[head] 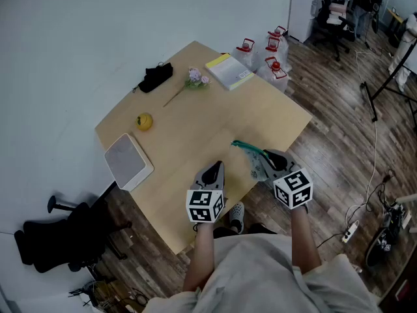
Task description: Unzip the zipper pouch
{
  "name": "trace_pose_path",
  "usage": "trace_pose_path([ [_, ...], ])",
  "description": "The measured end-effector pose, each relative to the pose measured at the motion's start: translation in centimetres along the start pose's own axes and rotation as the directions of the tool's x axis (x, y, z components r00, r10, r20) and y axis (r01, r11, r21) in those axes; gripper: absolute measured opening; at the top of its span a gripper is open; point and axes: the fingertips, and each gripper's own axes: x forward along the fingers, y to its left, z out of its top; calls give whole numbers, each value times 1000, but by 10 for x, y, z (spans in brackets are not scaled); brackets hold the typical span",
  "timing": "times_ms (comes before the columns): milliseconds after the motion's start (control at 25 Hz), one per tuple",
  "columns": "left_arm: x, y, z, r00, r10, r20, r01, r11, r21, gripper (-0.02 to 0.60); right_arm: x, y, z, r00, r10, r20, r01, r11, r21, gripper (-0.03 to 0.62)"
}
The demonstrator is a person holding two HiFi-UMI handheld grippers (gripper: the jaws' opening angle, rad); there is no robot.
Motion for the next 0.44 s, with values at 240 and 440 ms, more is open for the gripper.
trace_pose_path([
  [240, 0, -1, -1, 1000, -1, -1, 1, 1000, -2, 21, -1, 2, 1, 1000, 12, -2, -12, 1000, -5, 54],
  [440, -1, 2, 3, 1000, -5, 17, 5, 1000, -13, 21, 0, 4, 6, 1000, 23, 1, -23, 999, -22, 54],
])
